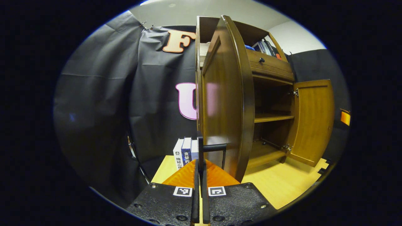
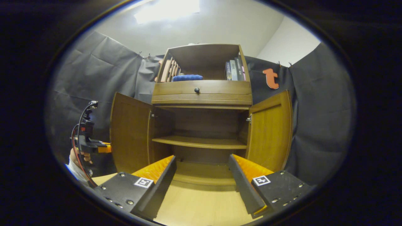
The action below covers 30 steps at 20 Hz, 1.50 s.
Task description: Open the right door of the double-door shoe cabinet with the right hand, and open the left door with the left hand.
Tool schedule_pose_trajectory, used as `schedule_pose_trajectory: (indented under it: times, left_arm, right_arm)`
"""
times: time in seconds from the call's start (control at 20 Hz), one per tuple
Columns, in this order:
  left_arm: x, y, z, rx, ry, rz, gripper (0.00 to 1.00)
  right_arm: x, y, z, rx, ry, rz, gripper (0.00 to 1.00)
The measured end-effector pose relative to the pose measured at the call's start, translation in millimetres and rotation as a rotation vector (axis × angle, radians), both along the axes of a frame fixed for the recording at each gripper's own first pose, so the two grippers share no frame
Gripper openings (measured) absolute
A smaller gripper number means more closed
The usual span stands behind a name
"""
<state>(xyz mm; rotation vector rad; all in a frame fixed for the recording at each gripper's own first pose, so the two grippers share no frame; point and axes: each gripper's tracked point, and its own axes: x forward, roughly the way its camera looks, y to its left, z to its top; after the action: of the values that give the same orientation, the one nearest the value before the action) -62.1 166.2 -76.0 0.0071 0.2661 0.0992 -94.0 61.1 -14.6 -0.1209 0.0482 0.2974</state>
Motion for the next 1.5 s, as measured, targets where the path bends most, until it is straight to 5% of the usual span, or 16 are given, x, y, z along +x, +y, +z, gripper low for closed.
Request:
schedule_pose_trajectory:
  times: [0.6,0.75,0.9,1.05,1.3,1.5]
  left_arm:
    - [-2,26,1,-0.002,-0.027,-0.080,0.07]
    - [-7,28,0,-0.012,-0.014,-0.043,0.31]
    - [-21,26,13,0.030,-0.030,-0.013,0.34]
    - [-34,27,20,0.057,-0.044,0.037,0.50]
    - [-56,13,35,0.089,-0.049,0.093,0.54]
    - [-62,-11,61,0.096,-0.113,0.093,0.75]
  right_arm:
    - [4,12,-1,-0.001,-0.012,-0.032,0.99]
    - [5,2,2,0.008,-0.022,-0.049,0.99]
    - [1,-5,-1,0.019,-0.017,-0.054,0.99]
    - [0,-13,-1,0.018,-0.019,-0.061,0.99]
    - [-3,-34,5,0.032,-0.033,-0.089,0.99]
    - [-4,-50,9,0.042,-0.038,-0.109,1.00]
